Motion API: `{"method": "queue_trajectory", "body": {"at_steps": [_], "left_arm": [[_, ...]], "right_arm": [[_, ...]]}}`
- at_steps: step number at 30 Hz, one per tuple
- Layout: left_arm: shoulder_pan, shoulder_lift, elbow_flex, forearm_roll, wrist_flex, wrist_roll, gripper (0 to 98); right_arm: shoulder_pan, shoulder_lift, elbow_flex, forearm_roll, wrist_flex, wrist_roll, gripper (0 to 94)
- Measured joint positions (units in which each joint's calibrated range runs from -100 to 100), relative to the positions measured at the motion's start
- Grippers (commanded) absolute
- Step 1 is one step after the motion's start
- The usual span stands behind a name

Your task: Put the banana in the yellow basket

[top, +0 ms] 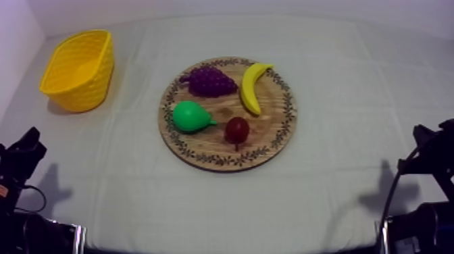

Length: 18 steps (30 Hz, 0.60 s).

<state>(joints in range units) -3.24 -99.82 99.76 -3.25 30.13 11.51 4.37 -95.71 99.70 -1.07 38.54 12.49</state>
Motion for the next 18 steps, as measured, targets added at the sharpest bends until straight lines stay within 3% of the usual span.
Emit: {"method": "queue_trajectory", "body": {"at_steps": [11, 18], "left_arm": [[7.11, 11.65, -12.08, -7.46, 3.04, 1.62, 1.3], [11.67, 27.25, -29.79, -8.18, 8.43, 1.74, 0.9]], "right_arm": [[0.0, 0.0, 0.0, 0.0, 0.0, 0.0, 0.6], [0.0, 0.0, 0.0, 0.0, 0.0, 0.0, 0.6]]}}
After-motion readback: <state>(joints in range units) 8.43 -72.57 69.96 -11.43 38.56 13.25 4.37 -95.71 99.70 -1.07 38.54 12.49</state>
